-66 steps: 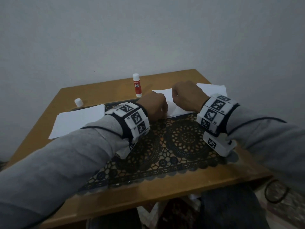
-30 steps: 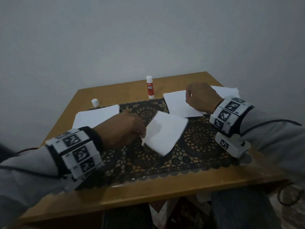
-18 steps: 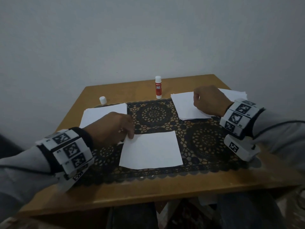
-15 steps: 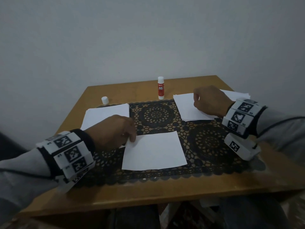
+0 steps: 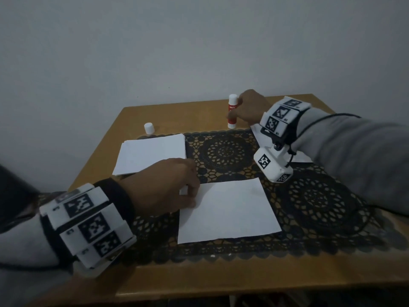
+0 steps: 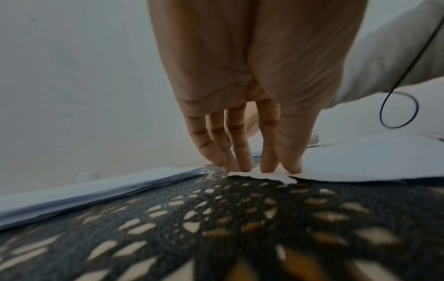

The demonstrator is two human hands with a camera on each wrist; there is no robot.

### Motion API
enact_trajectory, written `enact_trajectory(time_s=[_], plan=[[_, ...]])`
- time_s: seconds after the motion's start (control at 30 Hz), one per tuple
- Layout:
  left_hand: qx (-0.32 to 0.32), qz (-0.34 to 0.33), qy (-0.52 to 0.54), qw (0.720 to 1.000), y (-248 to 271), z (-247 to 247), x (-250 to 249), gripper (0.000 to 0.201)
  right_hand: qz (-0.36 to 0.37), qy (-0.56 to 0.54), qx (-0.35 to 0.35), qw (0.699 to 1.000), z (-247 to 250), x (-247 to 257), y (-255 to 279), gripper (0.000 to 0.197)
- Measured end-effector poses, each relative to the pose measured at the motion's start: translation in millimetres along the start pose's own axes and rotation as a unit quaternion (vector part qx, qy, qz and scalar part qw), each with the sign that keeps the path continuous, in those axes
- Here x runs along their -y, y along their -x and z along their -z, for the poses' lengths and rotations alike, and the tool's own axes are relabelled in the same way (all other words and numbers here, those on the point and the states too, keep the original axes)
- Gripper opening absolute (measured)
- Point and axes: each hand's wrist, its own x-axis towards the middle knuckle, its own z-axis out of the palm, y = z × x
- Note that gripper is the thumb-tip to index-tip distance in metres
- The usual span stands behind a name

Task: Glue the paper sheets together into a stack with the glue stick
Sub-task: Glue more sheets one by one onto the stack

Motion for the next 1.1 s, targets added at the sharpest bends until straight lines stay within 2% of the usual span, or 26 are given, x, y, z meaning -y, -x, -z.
enact_trajectory(time_s=[0.1,0.23,0.43,0.53,0.63,0.73,0.9,1.1], plan=[[0.009,-0.001,-0.009,1.0,-1.8,-1.6,-1.1,0.011,-0.015,0.012,0.007,1.0,-8.6,-3.0,-6.2,0.035],[0.009,-0.002,-0.025,1.0,-2.9,-2.6,-2.0,0.01,0.027,0.021,-0.023,0.999,-8.0,-2.8,0.3,0.017],[0.017,0.008,-0.037,0.999,2.3,-2.6,-6.2,0.019,0.128,0.073,-0.03,0.989,5.9,4.8,33.0,0.022],[0.017,0.009,-0.036,0.999,7.7,-3.1,-8.5,0.025,0.156,0.082,-0.006,0.984,17.3,9.2,53.2,0.023],[0.004,0.015,-0.007,1.0,12.2,-1.5,-7.5,0.024,0.181,0.079,0.018,0.98,28.1,13.3,75.6,0.029],[-0.015,0.012,0.015,1.0,11.7,0.9,-6.4,0.017,0.195,0.0,0.024,0.981,32.7,15.0,94.7,0.035],[-0.031,0.014,0.038,0.999,13.6,2.3,-4.1,0.015,0.161,-0.167,0.066,0.97,29.5,22.4,117.1,0.033],[-0.035,0.023,0.066,0.997,14.4,3.3,-0.6,0.019,0.104,-0.339,0.15,0.923,16.6,28.3,130.4,0.017]])
